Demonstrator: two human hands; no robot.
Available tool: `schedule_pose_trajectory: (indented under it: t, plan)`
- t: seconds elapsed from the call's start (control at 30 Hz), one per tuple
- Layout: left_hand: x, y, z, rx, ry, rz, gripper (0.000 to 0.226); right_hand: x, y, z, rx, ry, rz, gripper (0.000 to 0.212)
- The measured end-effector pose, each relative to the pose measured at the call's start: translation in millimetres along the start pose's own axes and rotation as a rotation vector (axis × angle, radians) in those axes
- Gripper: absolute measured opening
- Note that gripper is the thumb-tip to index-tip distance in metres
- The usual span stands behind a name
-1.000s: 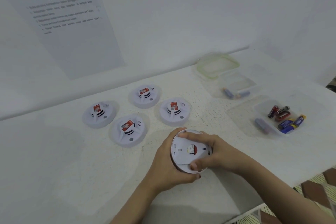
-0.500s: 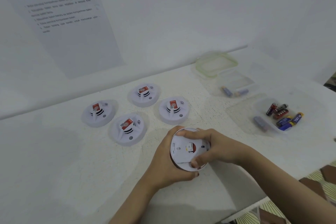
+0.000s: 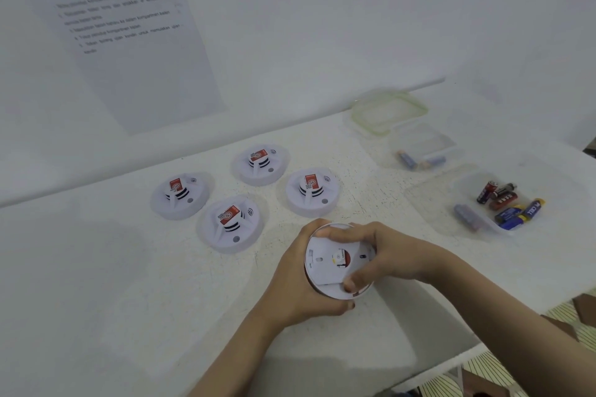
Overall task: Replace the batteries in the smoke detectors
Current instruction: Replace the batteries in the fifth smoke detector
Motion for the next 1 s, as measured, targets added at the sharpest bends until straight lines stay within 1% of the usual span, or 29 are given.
schedule_pose_trajectory:
  t: [0.17, 0.23, 0.6, 0.73, 0.83, 1.0]
  plan:
    - [-3, -2, -3, -0.026, 0.002, -0.018, 0.095, 1, 3, -5, -0.105, 0.109, -0.031, 0.078]
    - [-4, -2, -4, -0.038, 0.008, -0.018, 0.093, 1, 4, -8, -0.138, 0.104, -0.028, 0.08]
    - [-2, -1, -6, -0.037, 0.001, -0.055, 0.081, 2, -1, -13, -0.149, 0.119, -0.025, 0.079]
    - [-2, -1, -7, -0.03, 0.007, -0.061, 0.083, 2, -3, -14, -0.162, 0.133, -0.015, 0.078]
    - [-2, -2, -7, -0.03, -0.011, -0.059, 0.091, 2, -4, -13, -0.172, 0.162, 0.002, 0.077]
    - [-4, -1, -7, -0.027, 0.01, -0.057, 0.094, -2, -3, -14, -0.209, 0.126, -0.008, 0.076]
Point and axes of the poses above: each hand's wrist, its own y-axis away from the middle knuckle, its own z-axis out of the palm, x = y × z, the point moved 1 cm from there along -y, towards the middle knuckle, and after that the axes turned 13 degrees about y, right-handed, at the moved point
